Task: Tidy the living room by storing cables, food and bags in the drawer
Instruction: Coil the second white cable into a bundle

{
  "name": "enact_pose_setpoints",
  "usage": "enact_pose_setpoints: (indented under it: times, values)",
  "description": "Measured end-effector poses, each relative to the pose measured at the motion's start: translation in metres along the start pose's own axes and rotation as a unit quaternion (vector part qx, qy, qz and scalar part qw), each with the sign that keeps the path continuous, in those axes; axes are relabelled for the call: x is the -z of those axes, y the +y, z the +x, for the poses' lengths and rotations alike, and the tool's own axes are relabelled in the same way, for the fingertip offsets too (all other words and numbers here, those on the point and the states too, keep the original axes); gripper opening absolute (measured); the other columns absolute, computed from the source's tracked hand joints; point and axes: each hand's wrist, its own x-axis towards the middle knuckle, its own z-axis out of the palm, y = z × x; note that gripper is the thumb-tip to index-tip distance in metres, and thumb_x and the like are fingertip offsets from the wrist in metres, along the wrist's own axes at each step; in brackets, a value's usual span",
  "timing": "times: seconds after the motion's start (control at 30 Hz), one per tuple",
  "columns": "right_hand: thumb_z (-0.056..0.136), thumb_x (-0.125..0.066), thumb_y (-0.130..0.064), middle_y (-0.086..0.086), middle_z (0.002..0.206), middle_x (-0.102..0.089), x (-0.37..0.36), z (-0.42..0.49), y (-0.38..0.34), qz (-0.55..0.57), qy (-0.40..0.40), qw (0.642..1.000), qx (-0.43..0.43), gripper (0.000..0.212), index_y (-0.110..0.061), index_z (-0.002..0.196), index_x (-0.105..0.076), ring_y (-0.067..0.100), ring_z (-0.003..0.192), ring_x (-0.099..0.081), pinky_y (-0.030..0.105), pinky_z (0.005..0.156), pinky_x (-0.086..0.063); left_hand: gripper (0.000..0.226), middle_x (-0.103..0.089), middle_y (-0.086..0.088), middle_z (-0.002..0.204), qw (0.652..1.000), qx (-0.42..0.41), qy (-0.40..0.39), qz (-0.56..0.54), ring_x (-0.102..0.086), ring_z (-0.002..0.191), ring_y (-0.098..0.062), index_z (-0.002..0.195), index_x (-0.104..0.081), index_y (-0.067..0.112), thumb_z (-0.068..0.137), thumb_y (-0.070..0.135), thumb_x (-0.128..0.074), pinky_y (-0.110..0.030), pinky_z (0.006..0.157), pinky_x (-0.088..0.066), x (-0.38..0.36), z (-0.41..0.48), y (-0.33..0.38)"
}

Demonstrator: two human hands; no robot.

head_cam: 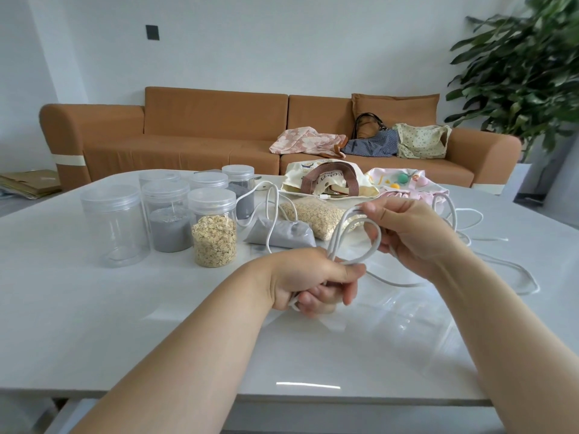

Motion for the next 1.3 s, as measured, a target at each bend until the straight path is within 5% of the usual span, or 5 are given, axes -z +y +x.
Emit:
enact_pose_setpoints:
  times: [0.5, 0.7, 0.93, 1.2, 1.3]
  values:
    - [0.085, -0.058, 0.006, 0.004, 0.057, -0.062, 0.003, -0.003, 0.002, -0.150, 0.002, 0.981, 0.122, 0.031, -0.019, 0.080, -0.075, 0.011, 0.039, -0.037, 0.019, 0.038, -0.033, 0.027, -0.027, 0.009, 0.040, 0.993, 0.016, 0.009, -0.121, -0.027, 0.034, -0.002, 0.079, -0.048, 0.014, 0.098, 0.029, -0.038, -0.015, 0.039, -0.023, 0.004, 0.000, 0.001]
    - [0.084, -0.060, 0.008, 0.000, 0.050, -0.058, -0.009, -0.003, 0.003, -0.195, 0.021, 0.969, 0.149, 0.044, -0.030, 0.066, -0.072, 0.006, 0.039, -0.034, 0.015, 0.040, -0.029, 0.023, -0.027, 0.009, 0.041, 0.986, 0.023, 0.023, -0.163, -0.031, 0.033, -0.001, 0.081, -0.051, 0.013, 0.099, 0.022, -0.041, -0.012, 0.038, -0.029, 0.005, 0.003, -0.001]
    - [0.082, -0.068, -0.010, -0.007, 0.046, -0.057, -0.001, -0.003, 0.001, -0.223, 0.054, 0.967, 0.115, 0.015, -0.018, 0.069, -0.070, 0.004, 0.037, -0.032, 0.014, 0.040, -0.026, 0.038, -0.022, 0.010, 0.035, 0.976, -0.023, 0.018, -0.214, -0.020, 0.028, 0.000, 0.049, -0.039, 0.020, 0.079, 0.039, -0.052, -0.017, 0.036, -0.011, 0.014, 0.001, -0.001]
    - [0.083, -0.069, -0.023, -0.005, 0.043, -0.052, 0.011, 0.000, 0.001, -0.375, 0.117, 0.916, 0.080, 0.023, -0.012, 0.063, -0.068, 0.011, 0.042, -0.037, 0.019, 0.046, -0.034, 0.051, -0.026, 0.008, 0.034, 0.905, -0.147, 0.037, -0.398, -0.025, 0.025, -0.002, 0.044, -0.032, 0.019, 0.085, 0.044, -0.046, -0.015, 0.033, -0.016, 0.023, 0.000, -0.004]
    - [0.090, -0.059, -0.028, 0.012, 0.064, -0.062, 0.014, 0.001, 0.003, -0.524, 0.120, 0.839, 0.085, 0.026, -0.009, 0.076, -0.069, 0.022, 0.060, -0.051, 0.030, 0.058, -0.035, 0.054, -0.024, 0.006, 0.034, 0.861, -0.173, 0.095, -0.469, -0.024, 0.024, -0.004, 0.044, -0.030, 0.018, 0.089, 0.043, -0.045, -0.016, 0.032, -0.015, 0.024, 0.001, -0.002]
